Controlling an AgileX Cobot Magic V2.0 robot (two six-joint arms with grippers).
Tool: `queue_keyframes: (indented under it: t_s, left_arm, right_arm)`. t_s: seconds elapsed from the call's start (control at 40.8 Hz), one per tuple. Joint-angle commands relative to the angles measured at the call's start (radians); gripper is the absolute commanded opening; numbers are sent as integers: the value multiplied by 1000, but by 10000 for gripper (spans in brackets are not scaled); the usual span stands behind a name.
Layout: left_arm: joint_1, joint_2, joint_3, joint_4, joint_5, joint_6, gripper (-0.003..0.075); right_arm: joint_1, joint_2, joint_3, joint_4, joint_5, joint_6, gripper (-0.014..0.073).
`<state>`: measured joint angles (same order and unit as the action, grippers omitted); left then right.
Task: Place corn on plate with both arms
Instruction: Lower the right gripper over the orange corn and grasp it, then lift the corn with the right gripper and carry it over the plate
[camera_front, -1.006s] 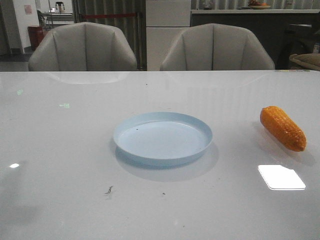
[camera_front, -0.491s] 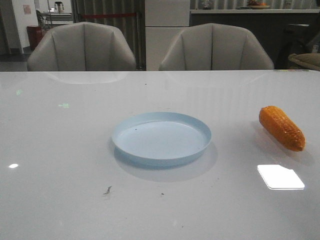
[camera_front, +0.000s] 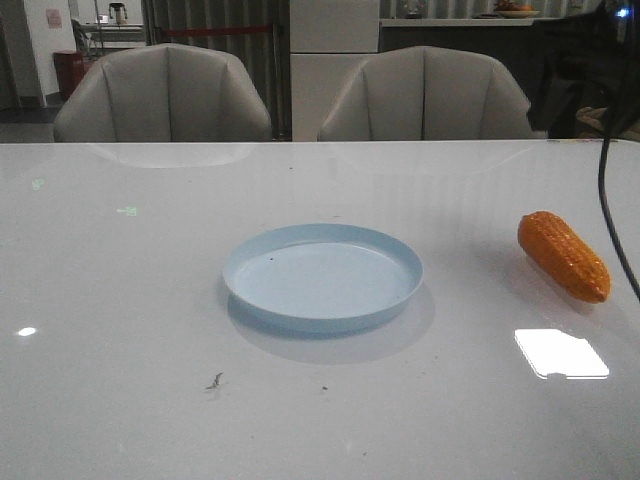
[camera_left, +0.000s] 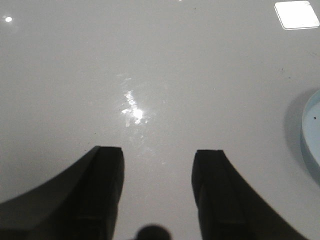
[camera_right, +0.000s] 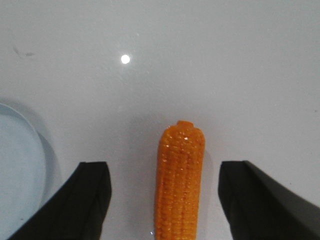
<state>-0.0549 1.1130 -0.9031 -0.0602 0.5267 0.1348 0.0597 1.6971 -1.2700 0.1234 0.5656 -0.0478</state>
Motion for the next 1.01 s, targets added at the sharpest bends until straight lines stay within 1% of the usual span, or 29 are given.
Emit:
queue_keyframes:
  t_s: [0.0,0.221,0.491,0.564,0.613,0.76,0.81,0.859,0.981]
  left_arm:
    - [-5,-29,-28,-13,-65,2,386]
    - [-5,-29,-28,-13,-65,2,386]
    - [-5,-29,-28,-13,-65,2,386]
    - [-5,-29,-28,-13,-65,2,386]
    - [-5,-29,-28,-13,-65,2,386]
    - [-5,-29,-28,-13,-65,2,386]
    - [-5,-29,-28,-13,-63,2,386]
    - [-5,-29,-28,-13,-58,2,386]
    - [-5,-29,-28,-13,-52,2,386]
  right_arm:
    - [-8,36,-72,-39,19,3,615]
    - [-6,152,-91,-39,36,3,615]
    - [-6,209,-91,-39,37,3,613]
    - [-6,211,-91,-39,33,2,597]
    - [-6,211,-91,-39,17,2,551]
    - [-6,211,-92,-39,-57,1,337]
    - [-3,211,-105,-39,-76,1,285]
    - [2,211,-124,-38,-77,1,271]
    - [35,211,-220,-38,-42,-17,271]
